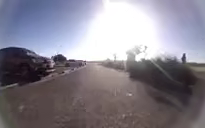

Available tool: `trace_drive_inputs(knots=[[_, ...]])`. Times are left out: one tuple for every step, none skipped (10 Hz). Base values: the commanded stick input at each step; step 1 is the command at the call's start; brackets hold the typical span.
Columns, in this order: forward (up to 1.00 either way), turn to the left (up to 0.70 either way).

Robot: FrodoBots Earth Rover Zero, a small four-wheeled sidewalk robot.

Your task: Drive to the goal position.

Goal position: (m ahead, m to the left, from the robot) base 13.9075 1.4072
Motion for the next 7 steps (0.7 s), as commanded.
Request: trace_drive_inputs(knots=[[0.70,0.00],[0.70,0.00],[0.70,0.00],[0.70,0.00],[0.70,0.00],[0.70,0.00],[0.70,0.00]])
